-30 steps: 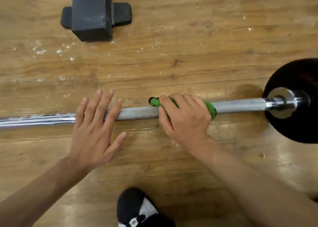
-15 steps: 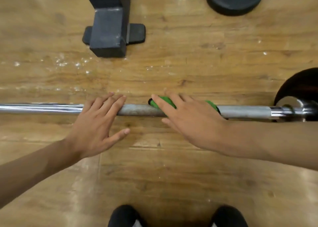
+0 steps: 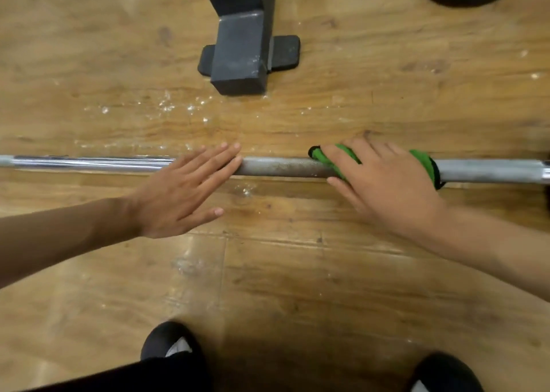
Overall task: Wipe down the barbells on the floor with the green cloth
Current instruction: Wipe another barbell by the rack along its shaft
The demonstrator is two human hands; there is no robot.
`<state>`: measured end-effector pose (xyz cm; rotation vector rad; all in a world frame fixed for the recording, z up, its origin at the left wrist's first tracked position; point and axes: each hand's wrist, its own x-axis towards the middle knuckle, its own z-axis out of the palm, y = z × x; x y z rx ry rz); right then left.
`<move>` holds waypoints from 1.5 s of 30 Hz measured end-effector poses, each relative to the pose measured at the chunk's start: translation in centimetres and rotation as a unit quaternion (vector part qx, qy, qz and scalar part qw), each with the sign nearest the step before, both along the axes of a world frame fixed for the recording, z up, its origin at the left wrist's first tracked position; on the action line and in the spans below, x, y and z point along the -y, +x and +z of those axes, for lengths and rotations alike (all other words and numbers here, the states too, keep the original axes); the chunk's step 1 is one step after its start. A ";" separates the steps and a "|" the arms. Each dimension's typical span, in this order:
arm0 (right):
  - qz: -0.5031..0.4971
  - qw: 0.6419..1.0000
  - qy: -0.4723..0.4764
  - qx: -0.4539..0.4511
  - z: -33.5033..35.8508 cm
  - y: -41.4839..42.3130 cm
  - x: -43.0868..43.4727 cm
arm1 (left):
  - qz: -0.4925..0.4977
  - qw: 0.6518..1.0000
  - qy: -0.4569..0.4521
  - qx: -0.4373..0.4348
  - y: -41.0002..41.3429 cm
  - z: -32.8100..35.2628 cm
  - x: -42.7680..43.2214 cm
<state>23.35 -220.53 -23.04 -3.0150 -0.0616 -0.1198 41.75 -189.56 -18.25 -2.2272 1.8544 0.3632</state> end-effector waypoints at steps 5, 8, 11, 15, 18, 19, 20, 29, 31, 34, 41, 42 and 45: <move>0.059 0.997 -0.048 -0.018 0.4 -2.8 2.2 | -0.022 0.997 -0.060 0.051 2.8 -1.4 -0.8; 0.083 0.994 -0.065 -0.039 0.7 -2.8 2.5 | 0.013 0.992 -0.111 0.056 3.9 -3.1 -1.3; 0.055 0.996 -0.059 -0.023 0.7 -1.5 0.2 | 0.051 0.987 -0.145 0.049 4.3 -4.1 -1.7; 0.072 0.994 -0.075 0.011 0.2 2.5 -4.3 | 0.085 0.981 -0.174 0.029 3.7 -4.2 -1.9; 0.084 0.993 -0.080 0.036 -0.5 4.9 -8.3 | 0.112 0.979 -0.171 0.021 4.4 -4.2 -2.3; 0.092 0.992 -0.077 0.032 -0.7 5.0 -8.7 | 0.124 0.977 -0.173 0.028 4.7 -4.2 -2.6; 0.110 0.991 -0.079 0.021 -0.5 4.8 -8.2 | 0.128 0.976 -0.172 0.036 5.0 -4.2 -2.9; 0.111 0.987 -0.119 -0.003 0.3 -1.8 2.0 | 0.140 0.968 -0.189 0.085 4.8 -5.0 -2.6; 0.098 0.989 -0.106 0.023 -0.4 0.5 -1.0 | 0.145 0.966 -0.195 0.090 4.8 -5.0 -2.4; 0.145 0.984 -0.098 0.043 -1.4 5.5 -6.9 | 0.148 0.964 -0.197 0.099 5.0 -5.1 -2.2; 0.209 0.970 -0.122 0.009 -0.2 7.4 -6.3 | 0.160 0.963 -0.200 0.084 5.9 -5.1 -1.9; 0.207 0.969 -0.135 0.007 -0.1 5.9 -4.0 | 0.161 0.962 -0.203 0.084 6.1 -5.1 -1.8; 0.174 0.972 -0.157 0.012 0.1 1.1 2.3 | 0.152 0.962 -0.209 0.091 6.4 -5.1 -1.4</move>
